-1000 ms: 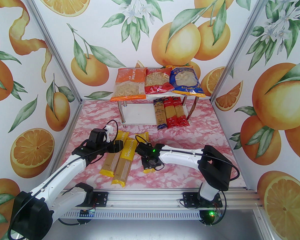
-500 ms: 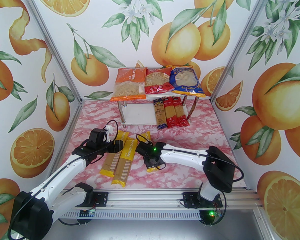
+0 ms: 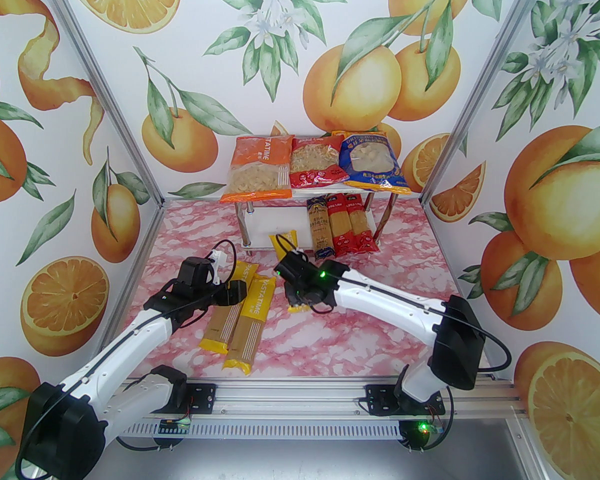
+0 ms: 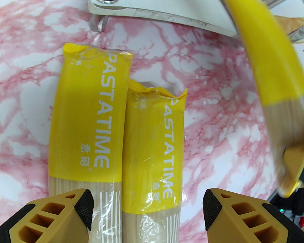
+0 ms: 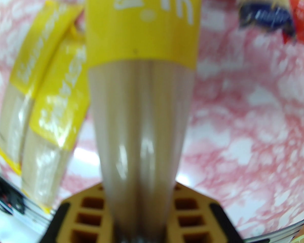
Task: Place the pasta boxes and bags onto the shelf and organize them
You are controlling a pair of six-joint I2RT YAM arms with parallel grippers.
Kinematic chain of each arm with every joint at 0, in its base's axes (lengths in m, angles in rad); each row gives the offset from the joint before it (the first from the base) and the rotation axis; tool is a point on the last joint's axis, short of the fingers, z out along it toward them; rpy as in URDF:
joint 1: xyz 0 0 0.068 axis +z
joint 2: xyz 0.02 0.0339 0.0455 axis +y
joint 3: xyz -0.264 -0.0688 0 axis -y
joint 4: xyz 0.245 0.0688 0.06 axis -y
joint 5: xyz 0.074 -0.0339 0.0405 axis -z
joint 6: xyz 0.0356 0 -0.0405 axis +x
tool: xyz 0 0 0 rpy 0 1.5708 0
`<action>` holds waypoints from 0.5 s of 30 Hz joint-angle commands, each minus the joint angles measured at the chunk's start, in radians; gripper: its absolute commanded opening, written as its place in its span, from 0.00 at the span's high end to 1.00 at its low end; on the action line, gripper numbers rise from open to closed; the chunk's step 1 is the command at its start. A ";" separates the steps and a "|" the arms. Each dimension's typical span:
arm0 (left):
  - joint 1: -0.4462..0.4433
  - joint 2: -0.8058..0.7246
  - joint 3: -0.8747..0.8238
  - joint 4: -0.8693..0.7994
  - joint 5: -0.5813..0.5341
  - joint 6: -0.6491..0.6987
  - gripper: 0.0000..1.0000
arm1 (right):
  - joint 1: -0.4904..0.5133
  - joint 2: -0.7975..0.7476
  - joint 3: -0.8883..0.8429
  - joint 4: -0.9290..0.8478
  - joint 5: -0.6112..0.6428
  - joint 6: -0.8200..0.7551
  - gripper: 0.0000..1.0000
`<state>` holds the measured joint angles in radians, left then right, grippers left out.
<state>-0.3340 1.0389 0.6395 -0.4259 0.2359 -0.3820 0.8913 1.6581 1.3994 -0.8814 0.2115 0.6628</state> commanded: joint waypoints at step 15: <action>0.010 -0.008 0.052 -0.031 -0.003 0.035 0.25 | -0.229 0.357 0.458 0.057 0.098 -0.104 1.00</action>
<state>-0.3321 1.0397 0.6582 -0.4477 0.2352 -0.3599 0.6758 2.0136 1.7756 -0.8948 0.2485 0.5694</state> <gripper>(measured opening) 0.752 0.234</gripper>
